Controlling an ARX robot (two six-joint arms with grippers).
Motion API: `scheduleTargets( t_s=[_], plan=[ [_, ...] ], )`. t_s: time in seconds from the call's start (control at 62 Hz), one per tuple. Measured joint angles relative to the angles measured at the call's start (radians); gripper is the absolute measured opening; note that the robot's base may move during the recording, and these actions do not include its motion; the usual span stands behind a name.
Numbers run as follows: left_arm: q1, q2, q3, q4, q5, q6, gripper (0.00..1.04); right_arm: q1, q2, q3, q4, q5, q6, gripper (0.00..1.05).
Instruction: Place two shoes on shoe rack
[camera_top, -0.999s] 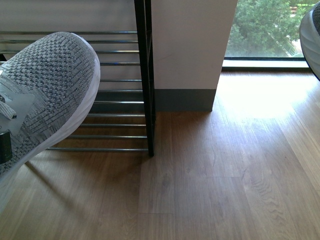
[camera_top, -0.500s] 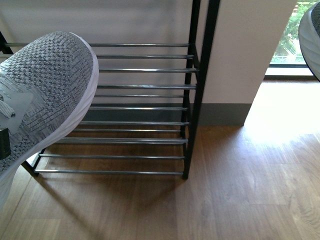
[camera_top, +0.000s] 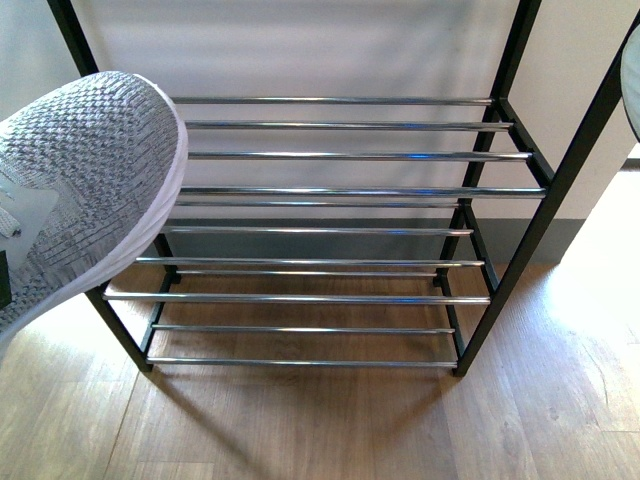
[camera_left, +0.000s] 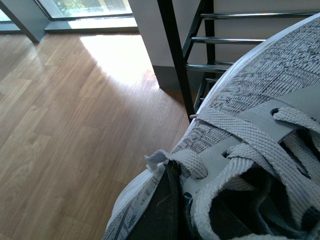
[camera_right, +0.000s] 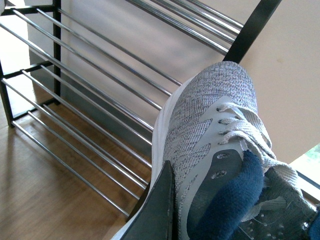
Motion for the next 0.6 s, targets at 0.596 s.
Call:
scheduleTargets(
  t_s=[0.596],
  plan=[
    [-0.003,0.000,-0.002,0.000,0.010,0.001,0.01,0.000,0.001,-0.005,-0.001,0.004,0.007,0.01]
  ],
)
